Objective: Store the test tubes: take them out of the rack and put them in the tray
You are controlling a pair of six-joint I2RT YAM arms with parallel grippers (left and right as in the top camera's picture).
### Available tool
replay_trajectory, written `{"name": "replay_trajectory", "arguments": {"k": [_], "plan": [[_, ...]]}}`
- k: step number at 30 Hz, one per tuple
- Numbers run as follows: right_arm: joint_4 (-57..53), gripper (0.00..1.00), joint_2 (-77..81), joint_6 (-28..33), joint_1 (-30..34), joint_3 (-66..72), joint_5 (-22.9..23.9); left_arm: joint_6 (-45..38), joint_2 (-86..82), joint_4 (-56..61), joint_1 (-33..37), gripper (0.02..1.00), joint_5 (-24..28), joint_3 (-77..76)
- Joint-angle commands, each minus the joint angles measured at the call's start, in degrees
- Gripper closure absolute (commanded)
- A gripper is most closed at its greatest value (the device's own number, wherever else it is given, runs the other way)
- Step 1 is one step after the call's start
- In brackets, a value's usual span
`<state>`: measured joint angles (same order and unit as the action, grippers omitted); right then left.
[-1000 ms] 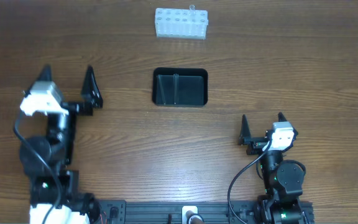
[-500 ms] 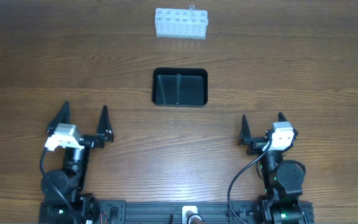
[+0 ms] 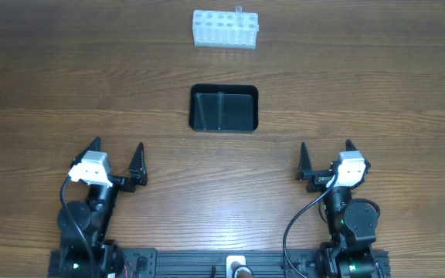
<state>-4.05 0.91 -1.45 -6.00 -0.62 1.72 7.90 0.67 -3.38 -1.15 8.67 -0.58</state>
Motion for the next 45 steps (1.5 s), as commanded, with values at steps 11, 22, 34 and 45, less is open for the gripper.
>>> {"name": "replay_trajectory", "arguments": {"k": [11,22,34,45], "plan": [[-0.1,0.009,-0.5,-0.2,-0.3,0.3,0.5,0.4,-0.4,-0.2,0.3,0.02,0.7,0.2],[-0.1,0.009,-0.5,-0.2,-0.3,0.3,0.5,0.4,-0.4,-0.2,0.3,0.02,0.7,0.2],[0.0,0.007,-0.5,-0.2,-0.3,0.3,0.5,0.4,-0.4,-0.2,0.3,0.02,0.7,0.2],[0.0,0.009,0.8,-0.2,-0.3,0.3,0.5,0.4,-0.4,-0.2,0.3,0.02,0.7,0.2]]}}
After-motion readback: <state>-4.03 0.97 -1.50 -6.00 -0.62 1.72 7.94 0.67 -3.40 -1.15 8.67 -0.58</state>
